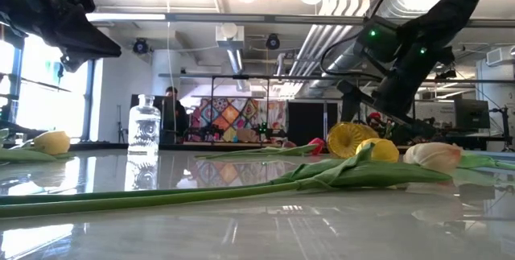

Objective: Sort flowers into vase by color
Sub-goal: Adjust the yellow vase on the table

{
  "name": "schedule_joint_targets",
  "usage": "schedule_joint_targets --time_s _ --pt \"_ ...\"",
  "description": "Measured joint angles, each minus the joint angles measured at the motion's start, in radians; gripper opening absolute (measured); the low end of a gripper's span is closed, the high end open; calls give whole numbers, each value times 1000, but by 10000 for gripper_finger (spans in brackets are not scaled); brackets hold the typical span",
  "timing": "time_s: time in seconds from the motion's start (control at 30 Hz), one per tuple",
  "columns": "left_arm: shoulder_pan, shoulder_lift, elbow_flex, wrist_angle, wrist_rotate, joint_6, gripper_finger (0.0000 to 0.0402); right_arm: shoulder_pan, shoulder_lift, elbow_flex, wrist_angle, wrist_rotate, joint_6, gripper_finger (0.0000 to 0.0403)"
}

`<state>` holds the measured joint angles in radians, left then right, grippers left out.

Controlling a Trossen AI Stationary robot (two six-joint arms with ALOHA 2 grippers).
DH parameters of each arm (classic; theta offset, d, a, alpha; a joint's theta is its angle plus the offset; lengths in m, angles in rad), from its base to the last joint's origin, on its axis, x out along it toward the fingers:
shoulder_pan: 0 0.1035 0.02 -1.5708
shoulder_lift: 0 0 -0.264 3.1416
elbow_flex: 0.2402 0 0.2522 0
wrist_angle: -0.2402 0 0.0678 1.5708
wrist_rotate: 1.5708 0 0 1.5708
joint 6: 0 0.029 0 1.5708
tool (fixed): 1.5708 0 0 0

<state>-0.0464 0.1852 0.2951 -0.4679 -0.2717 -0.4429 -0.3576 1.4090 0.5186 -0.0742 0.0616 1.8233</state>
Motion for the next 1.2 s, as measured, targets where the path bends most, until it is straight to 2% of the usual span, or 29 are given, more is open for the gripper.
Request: schedule_joint_targets --time_s 0.37,0.6,0.83,1.2 --pt "0 0 0 -1 -4 1 35 -1 1 0 -36 -16 -51 272" --pt "0 0 0 -6 -27 2 35 1 -9 -2 -30 31 -146 270" --pt "0 0 0 -6 -59 45 35 -1 -78 38 -107 325 -332 270" --pt "0 0 0 -6 -89 44 35 -1 -110 126 -270 688 -678 270"
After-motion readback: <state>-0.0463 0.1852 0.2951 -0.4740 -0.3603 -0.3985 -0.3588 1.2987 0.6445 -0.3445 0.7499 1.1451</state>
